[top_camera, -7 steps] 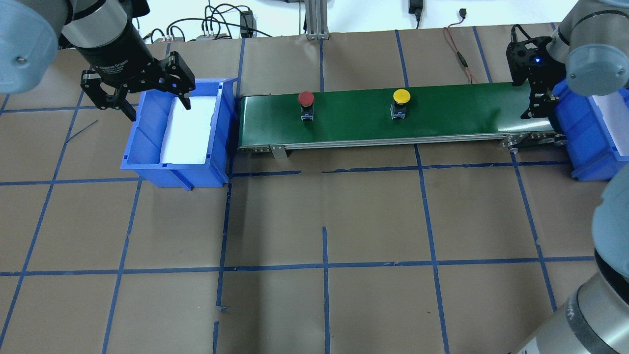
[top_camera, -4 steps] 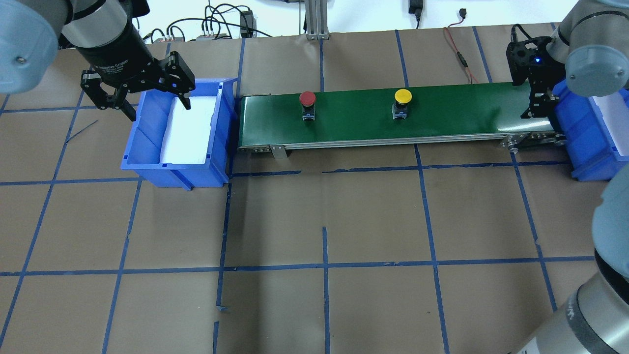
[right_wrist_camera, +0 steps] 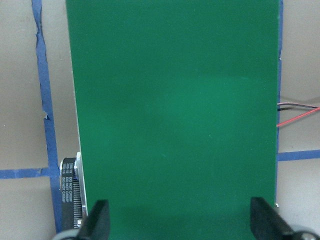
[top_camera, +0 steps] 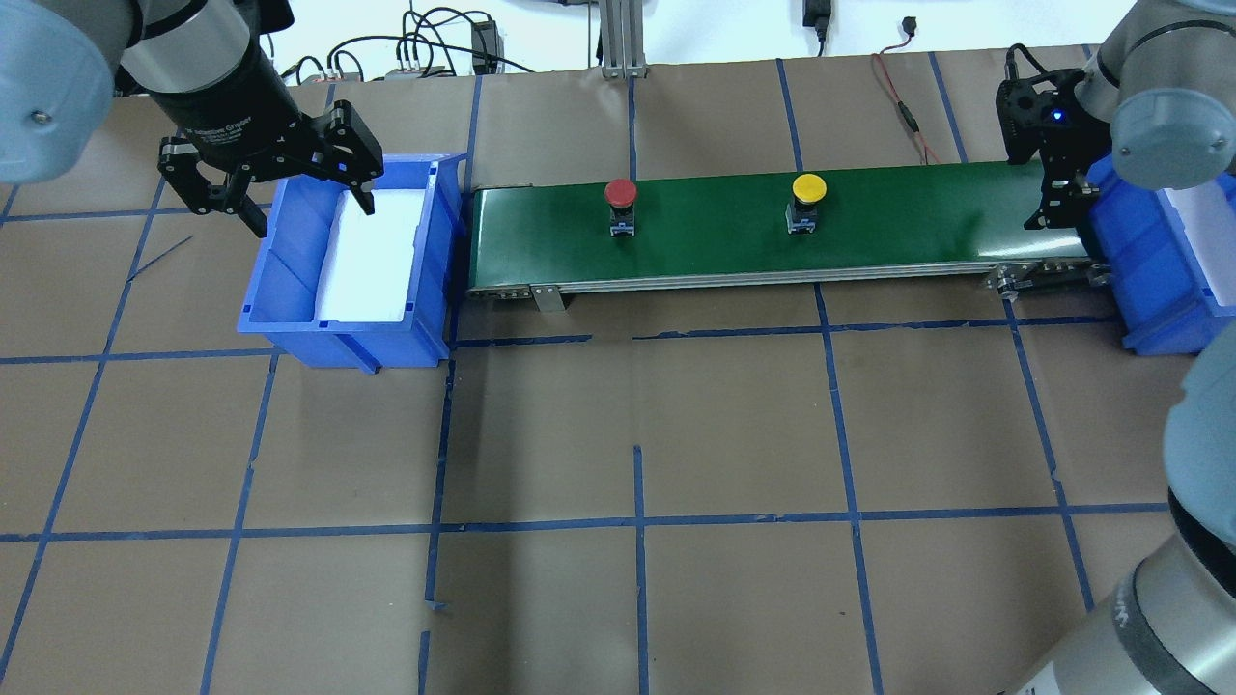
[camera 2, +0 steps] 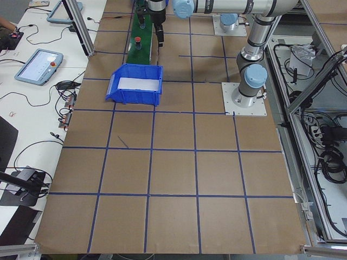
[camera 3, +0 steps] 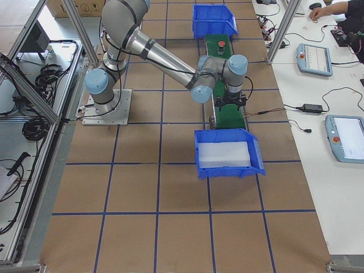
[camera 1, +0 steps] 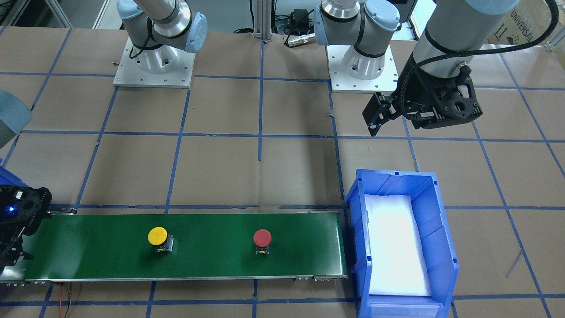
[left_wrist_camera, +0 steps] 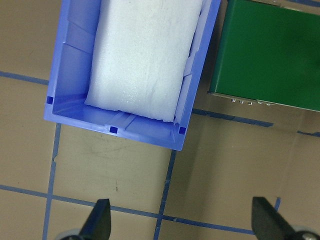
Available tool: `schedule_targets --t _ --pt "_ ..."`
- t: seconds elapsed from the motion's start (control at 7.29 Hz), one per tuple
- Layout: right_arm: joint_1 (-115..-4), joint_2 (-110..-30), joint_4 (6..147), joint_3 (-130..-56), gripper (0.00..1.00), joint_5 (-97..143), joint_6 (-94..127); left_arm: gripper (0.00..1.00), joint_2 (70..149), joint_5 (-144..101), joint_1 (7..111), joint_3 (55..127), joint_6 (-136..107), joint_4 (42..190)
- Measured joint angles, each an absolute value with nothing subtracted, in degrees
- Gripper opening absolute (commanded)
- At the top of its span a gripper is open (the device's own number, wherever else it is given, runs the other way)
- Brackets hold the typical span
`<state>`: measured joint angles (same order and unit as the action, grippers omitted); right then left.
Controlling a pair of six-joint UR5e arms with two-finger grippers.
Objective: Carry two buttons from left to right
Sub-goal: 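Hold the right gripper open over the belt end as buttons approach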
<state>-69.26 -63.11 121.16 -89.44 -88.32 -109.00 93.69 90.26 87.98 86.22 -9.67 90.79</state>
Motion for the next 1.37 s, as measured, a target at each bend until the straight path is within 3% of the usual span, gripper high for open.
schedule_targets --t 1.37 --pt "-69.26 -62.86 122.94 -89.82 0.98 -88.27 -109.25 1.0 93.69 90.46 87.98 86.29 -9.67 90.88"
